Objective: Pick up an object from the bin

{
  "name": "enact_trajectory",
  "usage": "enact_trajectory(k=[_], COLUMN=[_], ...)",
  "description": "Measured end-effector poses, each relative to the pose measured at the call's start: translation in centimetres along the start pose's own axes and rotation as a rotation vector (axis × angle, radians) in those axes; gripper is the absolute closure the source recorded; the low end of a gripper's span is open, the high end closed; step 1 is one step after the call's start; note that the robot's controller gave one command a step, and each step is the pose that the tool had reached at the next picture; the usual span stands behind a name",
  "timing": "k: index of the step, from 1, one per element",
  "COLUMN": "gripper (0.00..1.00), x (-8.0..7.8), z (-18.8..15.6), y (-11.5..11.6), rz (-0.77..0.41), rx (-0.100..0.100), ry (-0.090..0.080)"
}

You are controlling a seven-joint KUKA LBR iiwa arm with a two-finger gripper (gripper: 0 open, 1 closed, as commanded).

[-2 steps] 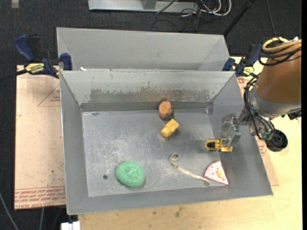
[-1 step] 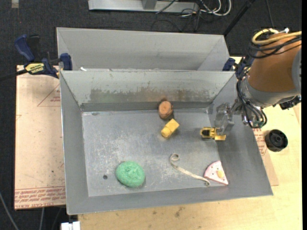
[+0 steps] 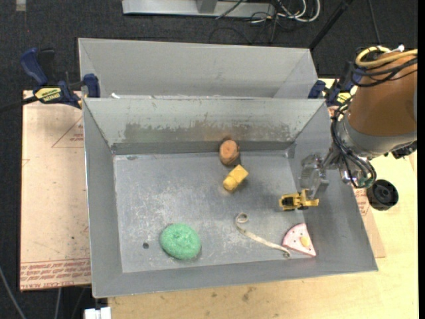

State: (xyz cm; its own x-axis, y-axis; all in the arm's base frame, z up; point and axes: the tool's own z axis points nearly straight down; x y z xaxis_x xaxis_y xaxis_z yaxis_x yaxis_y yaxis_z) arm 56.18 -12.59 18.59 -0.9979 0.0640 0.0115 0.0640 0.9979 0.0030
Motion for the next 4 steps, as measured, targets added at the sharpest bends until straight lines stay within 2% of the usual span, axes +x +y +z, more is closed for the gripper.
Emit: enact_trajectory(k=[1, 2, 3, 4], gripper=[1.00, 1.00, 0.00, 0.00], x=[-1.6, -0.6, -0.6, -0.5], z=[2.0, 0.8, -3.1, -1.9], y=[-0.2, 0.1, -0.5, -0.7], rz=[-0.133, -0.175, -0.161, -0.152], rx=[0.006, 0.000, 0.003, 0.003], ry=[-0.025, -0.001, -0.014, -0.014])
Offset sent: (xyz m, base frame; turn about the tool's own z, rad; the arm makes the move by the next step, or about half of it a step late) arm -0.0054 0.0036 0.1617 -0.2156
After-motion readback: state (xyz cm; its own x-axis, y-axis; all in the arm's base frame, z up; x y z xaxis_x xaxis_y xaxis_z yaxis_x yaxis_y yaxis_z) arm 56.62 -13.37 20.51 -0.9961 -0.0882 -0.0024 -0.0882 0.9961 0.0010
